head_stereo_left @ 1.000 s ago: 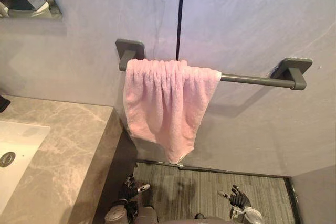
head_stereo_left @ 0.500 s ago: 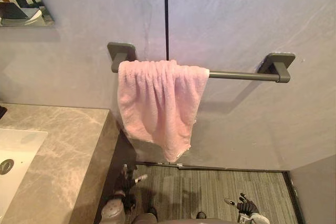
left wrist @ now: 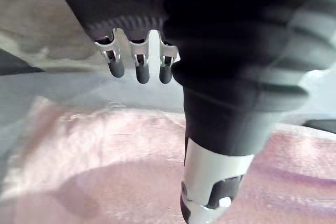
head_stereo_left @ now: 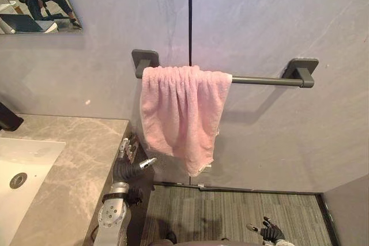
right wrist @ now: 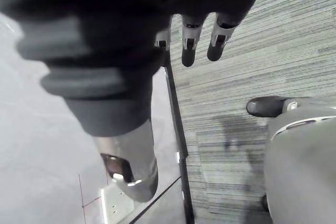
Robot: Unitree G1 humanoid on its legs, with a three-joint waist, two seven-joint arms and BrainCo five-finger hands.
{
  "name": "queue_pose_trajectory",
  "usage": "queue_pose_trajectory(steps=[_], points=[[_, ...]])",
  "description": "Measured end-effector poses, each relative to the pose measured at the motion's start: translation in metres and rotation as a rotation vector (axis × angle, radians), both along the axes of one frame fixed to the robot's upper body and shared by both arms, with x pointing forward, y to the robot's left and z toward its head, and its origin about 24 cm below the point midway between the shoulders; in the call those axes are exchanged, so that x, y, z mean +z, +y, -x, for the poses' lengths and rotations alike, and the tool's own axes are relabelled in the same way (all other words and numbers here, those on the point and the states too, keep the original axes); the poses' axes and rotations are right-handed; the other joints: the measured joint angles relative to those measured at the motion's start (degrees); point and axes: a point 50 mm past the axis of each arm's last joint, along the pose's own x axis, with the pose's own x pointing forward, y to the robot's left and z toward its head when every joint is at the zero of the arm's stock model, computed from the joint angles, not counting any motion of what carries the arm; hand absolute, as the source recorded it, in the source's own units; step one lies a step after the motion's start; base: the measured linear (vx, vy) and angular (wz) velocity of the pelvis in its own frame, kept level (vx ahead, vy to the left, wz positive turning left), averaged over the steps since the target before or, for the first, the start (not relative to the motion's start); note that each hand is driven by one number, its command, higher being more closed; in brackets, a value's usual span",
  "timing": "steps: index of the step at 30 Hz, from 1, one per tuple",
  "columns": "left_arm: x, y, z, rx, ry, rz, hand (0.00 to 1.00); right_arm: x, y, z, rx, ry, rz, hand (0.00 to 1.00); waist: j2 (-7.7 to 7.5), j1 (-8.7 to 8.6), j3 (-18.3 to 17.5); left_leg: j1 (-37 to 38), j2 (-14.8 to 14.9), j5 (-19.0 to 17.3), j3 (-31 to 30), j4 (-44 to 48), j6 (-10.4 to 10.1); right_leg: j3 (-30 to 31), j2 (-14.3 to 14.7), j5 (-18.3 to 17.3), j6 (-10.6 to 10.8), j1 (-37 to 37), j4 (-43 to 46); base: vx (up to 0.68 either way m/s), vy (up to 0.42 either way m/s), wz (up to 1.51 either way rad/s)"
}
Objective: Organize washtable
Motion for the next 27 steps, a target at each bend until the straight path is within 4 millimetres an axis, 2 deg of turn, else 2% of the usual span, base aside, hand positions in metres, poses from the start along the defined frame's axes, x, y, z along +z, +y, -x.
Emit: queue_pose_trajectory(steps=[5,7,11,19,27], points=[[0.017,0.008,-0.015,-0.006,-0.067,-0.062,0.0,0.002,-0.003,-0.006,0.024,-0.011,0.012,0.0,0.07,-0.7,-0.02,0.58,0.02,-0.02,-0.95,-0.39,0.01,0.0,0.19,0.02,-0.06,0.77,-0.91,0.04,-0.013,-0.01],[0.02,0.013,-0.017,-0.014,-0.073,-0.093,0.0,0.004,-0.005,-0.013,0.044,-0.027,0.021,0.0,0.07,-1.37,-0.02,0.62,0.01,-0.04,-1.0,-0.44,0.04,0.01,0.19,0.04,-0.1,0.81,-0.99,0.0,0.0,0.0],[0.027,0.02,-0.025,-0.031,-0.089,-0.14,0.0,0.007,-0.011,-0.014,0.069,-0.036,0.027,0.0,0.07,-1.56,-0.02,1.21,0.02,-0.05,-0.72,-0.94,0.04,0.46,0.24,0.15,-0.25,0.91,-1.09,-0.02,-0.002,-0.06],[0.02,0.027,-0.03,-0.052,-0.048,-0.156,0.0,0.008,-0.011,-0.017,0.121,-0.038,0.026,0.0,-0.11,-2.19,-0.06,1.35,-0.01,-0.04,-0.23,-1.96,0.03,1.2,0.35,0.72,-0.11,0.67,-2.31,-0.02,-0.006,-0.05],[0.012,0.025,-0.032,-0.078,-0.007,-0.158,0.0,0.01,-0.01,-0.024,0.13,-0.056,0.028,0.0,-0.27,-2.4,-0.14,1.09,-0.08,-0.04,-0.01,-2.37,0.02,1.34,0.44,1.12,-0.15,0.6,-3.47,0.0,0.0,0.0]])
